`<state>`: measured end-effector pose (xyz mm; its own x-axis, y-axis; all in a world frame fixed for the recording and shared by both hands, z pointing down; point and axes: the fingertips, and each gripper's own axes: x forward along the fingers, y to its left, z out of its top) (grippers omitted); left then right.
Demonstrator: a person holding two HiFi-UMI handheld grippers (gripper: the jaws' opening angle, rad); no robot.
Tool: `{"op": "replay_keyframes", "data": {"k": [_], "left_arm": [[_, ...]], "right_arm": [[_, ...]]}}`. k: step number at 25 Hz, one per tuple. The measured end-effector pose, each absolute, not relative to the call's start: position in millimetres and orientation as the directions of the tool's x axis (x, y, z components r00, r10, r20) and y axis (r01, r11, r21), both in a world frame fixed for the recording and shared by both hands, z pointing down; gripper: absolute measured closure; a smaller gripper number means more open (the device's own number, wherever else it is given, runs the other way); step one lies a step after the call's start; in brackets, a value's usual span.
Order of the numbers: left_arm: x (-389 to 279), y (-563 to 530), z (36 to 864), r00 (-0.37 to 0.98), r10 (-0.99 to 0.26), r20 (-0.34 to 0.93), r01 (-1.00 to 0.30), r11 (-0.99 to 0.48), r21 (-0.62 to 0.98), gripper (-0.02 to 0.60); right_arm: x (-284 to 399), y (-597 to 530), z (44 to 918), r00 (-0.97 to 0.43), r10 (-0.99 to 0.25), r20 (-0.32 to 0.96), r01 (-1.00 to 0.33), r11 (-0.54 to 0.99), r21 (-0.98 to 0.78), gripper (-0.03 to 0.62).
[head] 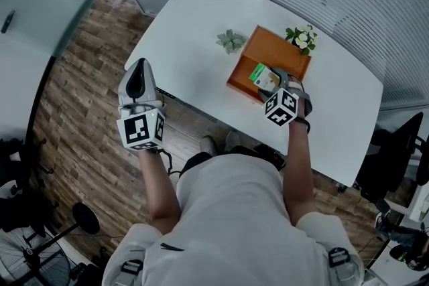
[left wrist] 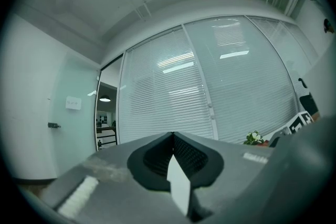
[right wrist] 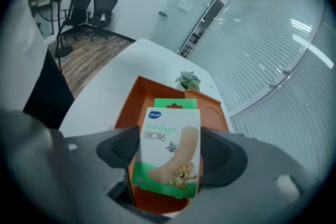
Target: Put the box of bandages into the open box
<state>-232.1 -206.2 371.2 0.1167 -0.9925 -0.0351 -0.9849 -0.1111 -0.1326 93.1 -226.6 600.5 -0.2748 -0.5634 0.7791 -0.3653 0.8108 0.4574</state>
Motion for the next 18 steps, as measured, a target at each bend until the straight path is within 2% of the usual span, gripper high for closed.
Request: {"op": "replay_keyframes", "data": {"k": [8,18], "left_arm": [[-243.5,-198.1,373.3,0.099,-0.995,-0.027,-0.987,-0.094,-0.131,0.575],[-241.2,-199.2,373.5,0.113,-0.993,-0.028,-0.986,-0.108,-0.129,0.575]], "right_arm": [[84.9,-221.0,625.0,-0.275,-0.514,0.812,-0.379,0.834,0.4,0.232],[84.7,-222.3,620.6,-0.271,-0.542,0.795,-0.437,0.805,0.401,0.215]]}}
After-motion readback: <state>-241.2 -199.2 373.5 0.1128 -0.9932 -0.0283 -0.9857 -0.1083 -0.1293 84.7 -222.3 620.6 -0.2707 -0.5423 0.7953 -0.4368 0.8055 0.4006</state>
